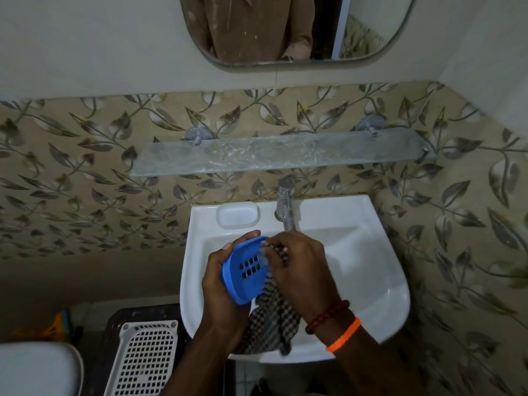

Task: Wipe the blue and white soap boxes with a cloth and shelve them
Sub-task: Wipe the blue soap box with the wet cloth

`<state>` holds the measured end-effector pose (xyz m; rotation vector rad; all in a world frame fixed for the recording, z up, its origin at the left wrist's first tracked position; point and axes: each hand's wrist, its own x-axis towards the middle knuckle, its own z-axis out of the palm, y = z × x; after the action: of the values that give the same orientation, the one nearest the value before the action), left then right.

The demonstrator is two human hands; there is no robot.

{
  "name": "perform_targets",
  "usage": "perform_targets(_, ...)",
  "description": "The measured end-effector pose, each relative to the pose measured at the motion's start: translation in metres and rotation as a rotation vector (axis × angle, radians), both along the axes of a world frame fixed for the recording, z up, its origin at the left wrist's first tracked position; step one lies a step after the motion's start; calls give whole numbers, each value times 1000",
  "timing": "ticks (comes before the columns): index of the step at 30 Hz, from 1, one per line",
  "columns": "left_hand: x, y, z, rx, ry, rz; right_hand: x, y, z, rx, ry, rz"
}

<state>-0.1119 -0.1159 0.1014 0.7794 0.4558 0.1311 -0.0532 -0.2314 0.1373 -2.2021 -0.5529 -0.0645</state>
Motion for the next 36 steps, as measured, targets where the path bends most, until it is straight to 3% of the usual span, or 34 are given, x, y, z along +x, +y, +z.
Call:
perform_targets(4,1,-2,4,103,-6,13,-4,1,-7,-208,-66,-106)
perform_targets(6,0,-5,2,112,0,18,-6,1,-11,-249,1,-149)
perform_targets(10,-5,-9,0,128,1,26,2,-11,-20,-172,279,-162)
perform_targets(14,-4,-11,3,189,-23,24,10,-14,-24,-90,351,-138)
perform_targets(19,-5,-12,3,201,23,-4,7,-8,-26,-157,83,-70)
perform_targets(22,-3,-8,5,110,55,4,5,-7,-21,-237,-185,57)
perform_targets(26,-1,-4,8,13,107,-25,8,-15,-16,-355,-372,282)
perform_targets(31,-2,-8,3,-61,133,-53,2,-10,-10,-337,-431,424)
perform_targets(36,6,-1,6,4,67,-57,12,-7,-6,-288,-199,135)
